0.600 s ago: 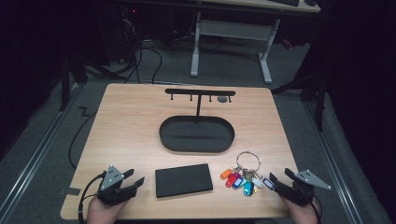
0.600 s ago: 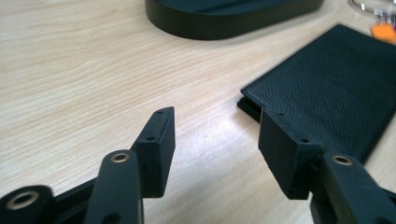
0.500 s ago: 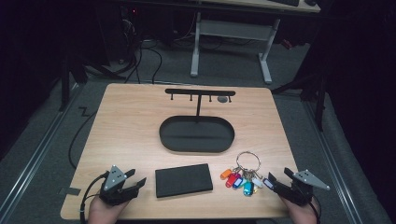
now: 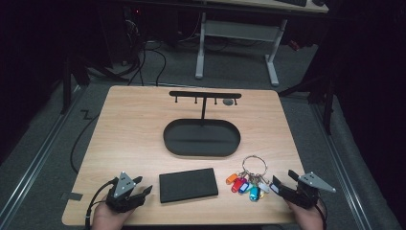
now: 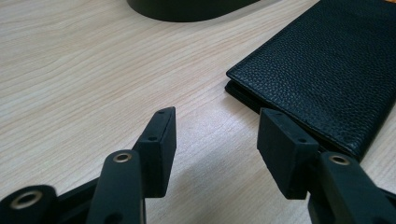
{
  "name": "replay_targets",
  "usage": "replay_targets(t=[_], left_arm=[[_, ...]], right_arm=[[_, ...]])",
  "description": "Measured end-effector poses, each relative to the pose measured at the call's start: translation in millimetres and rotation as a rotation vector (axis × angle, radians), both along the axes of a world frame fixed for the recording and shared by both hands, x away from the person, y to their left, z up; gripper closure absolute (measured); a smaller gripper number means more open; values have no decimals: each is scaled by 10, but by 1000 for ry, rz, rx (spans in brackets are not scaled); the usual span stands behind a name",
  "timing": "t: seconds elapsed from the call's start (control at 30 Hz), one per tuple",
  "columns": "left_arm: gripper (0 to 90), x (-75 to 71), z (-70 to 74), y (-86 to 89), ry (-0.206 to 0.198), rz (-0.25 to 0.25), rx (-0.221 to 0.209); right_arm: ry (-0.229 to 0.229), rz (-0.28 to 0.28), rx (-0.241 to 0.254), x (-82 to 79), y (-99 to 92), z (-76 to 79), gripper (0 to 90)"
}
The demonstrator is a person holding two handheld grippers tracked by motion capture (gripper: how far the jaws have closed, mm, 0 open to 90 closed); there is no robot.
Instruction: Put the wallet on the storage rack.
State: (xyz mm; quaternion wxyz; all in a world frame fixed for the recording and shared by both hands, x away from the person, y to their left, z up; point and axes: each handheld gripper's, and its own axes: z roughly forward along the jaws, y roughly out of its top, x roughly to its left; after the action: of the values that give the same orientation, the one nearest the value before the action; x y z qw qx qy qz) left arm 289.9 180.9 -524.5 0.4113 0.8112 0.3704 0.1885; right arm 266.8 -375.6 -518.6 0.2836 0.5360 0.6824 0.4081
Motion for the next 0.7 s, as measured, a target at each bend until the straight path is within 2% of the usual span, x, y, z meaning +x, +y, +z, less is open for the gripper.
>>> replay_targets(t=[0.23,0.4,0.47,0.7], left_arm=[[595,-33,7,4,-2,-3,15],[705,-38,15,-27,14,-43,20],[736,-36,12,-49,20,-57,36],[828,-61,28,-144,3,-86,62]], right_arm=[[-2,7,19,17,26,18,306],[0,1,24,20,16,18,307],[5,0,25,21,13,9,301],[10,-1,20,12,-1,-1,302]])
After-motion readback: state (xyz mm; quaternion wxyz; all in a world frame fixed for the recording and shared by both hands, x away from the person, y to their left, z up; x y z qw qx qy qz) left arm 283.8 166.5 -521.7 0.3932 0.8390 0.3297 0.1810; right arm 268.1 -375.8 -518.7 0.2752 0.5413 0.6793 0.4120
